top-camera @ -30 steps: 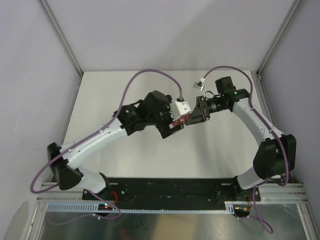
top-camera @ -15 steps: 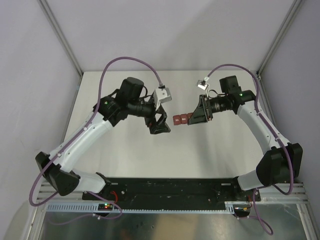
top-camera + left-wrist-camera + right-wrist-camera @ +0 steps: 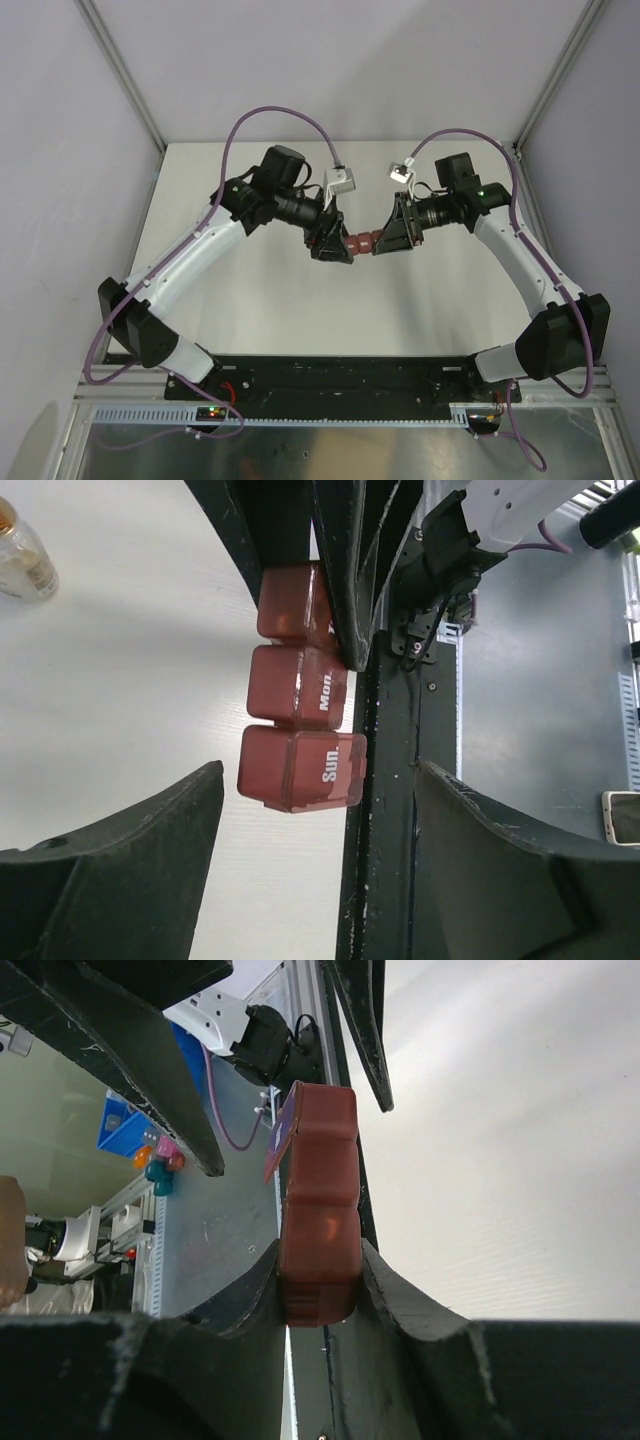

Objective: Sort the pills into containers

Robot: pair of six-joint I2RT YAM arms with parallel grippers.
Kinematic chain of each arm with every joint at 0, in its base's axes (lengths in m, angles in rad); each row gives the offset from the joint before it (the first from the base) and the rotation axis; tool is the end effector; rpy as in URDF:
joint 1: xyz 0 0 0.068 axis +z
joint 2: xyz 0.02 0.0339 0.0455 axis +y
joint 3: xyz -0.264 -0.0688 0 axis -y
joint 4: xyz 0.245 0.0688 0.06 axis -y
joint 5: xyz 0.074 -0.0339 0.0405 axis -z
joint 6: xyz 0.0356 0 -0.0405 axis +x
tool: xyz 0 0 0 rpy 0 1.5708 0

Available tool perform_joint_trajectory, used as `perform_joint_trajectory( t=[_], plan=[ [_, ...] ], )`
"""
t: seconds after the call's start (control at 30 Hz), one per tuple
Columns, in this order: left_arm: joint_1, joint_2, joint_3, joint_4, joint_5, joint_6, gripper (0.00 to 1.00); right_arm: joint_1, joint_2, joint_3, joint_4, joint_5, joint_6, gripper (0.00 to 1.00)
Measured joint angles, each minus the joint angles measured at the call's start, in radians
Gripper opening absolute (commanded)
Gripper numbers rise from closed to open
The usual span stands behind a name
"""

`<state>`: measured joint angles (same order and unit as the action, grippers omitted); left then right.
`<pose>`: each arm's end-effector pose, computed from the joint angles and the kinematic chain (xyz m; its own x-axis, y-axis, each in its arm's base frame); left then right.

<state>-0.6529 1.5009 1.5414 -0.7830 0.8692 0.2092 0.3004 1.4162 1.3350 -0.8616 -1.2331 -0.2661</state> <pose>0.2340 -0.2132 0.3812 -0.3511 0.4373 -0.8280 0.9324 0.0818 -0.3522 0.2564 0.1146 0.3449 -0.5807 -0.2711 -0.7676 -0.8087 0.0841 0.5821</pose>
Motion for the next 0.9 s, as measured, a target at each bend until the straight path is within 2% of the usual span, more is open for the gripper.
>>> perform_joint_trajectory(
  t=[0.37, 0.63, 0.77, 0.9],
  plan=[
    [-0.006, 0.051, 0.011, -0.003, 0.005, -0.01, 0.51, 0.004, 0.0, 0.0, -0.001, 0.003, 0.001, 0.0],
    [-0.028, 0.058, 0.011, -0.005, -0.034, -0.009, 0.24, 0.003, 0.0, -0.002, -0.006, 0.003, 0.0, 0.0],
    [-0.032, 0.06, 0.011, -0.006, -0.043, -0.01, 0.05, 0.003, 0.0, -0.003, -0.009, 0.004, -0.002, 0.0],
    [-0.035, 0.063, 0.011, -0.007, -0.051, -0.012, 0.0, 0.003, 0.0, -0.005, -0.009, 0.011, -0.005, 0.0]
  ],
)
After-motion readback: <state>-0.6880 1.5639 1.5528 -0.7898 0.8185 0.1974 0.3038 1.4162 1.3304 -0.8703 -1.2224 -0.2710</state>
